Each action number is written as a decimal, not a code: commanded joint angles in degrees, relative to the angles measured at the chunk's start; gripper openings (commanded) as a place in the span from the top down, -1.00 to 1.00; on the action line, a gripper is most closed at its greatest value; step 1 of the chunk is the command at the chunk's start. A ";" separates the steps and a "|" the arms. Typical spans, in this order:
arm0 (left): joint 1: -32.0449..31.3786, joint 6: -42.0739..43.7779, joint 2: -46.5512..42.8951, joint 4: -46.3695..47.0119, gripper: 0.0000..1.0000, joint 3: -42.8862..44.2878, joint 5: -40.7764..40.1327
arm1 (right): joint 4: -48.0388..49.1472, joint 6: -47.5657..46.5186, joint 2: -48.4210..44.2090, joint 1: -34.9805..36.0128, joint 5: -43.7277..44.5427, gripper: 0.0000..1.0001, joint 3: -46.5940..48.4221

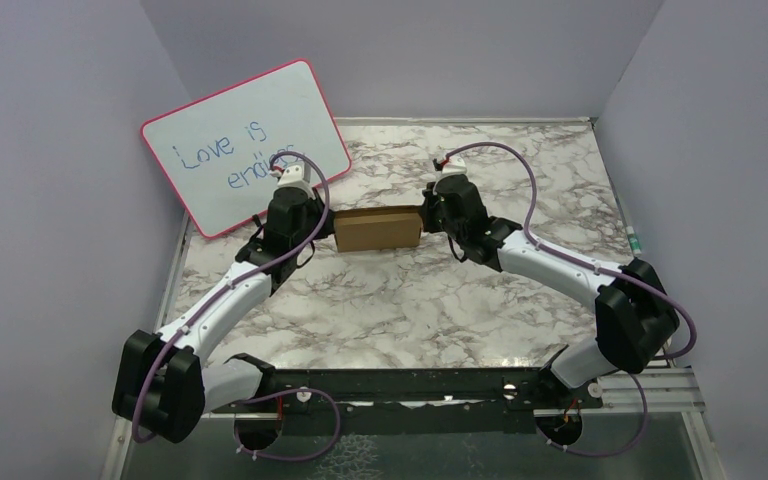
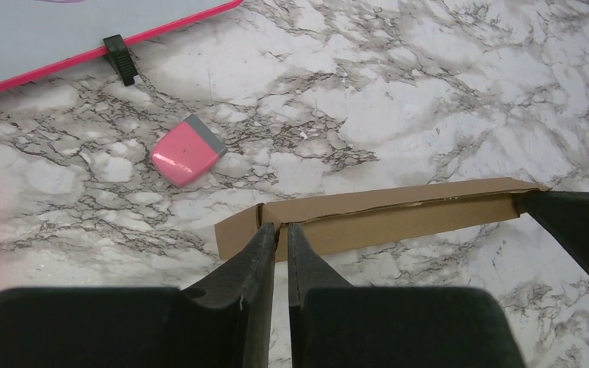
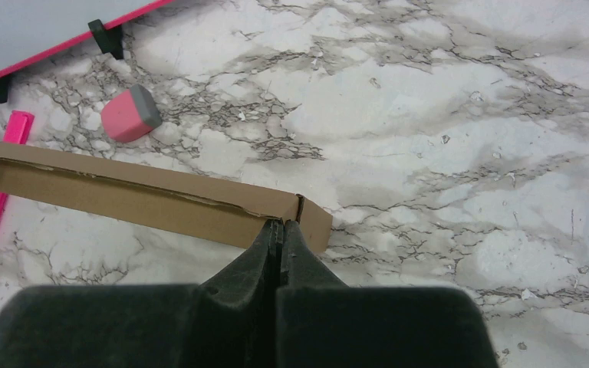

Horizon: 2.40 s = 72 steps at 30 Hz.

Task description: Fold the paper box

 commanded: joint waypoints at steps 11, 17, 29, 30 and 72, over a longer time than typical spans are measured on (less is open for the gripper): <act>0.18 -1.57 -1.21 2.47 0.83 -5.07 1.06 | 0.56 1.16 -1.39 0.58 -3.16 0.98 -3.10; 1.27 -1.45 -2.13 2.07 0.83 -5.45 1.44 | 2.33 1.28 -3.04 0.52 -3.41 0.88 -4.57; 5.81 -3.24 -7.76 -1.15 0.39 -1.69 9.11 | 0.13 -1.06 -8.44 0.28 -2.21 0.22 -2.36; 6.27 -3.43 -7.91 -1.30 0.37 -1.57 10.14 | -0.19 -1.04 -8.68 0.23 -2.40 0.19 -2.26; 9.59 18.44 11.13 -22.01 0.44 20.23 22.84 | -5.03 -8.04 0.47 -4.32 -14.79 0.89 6.49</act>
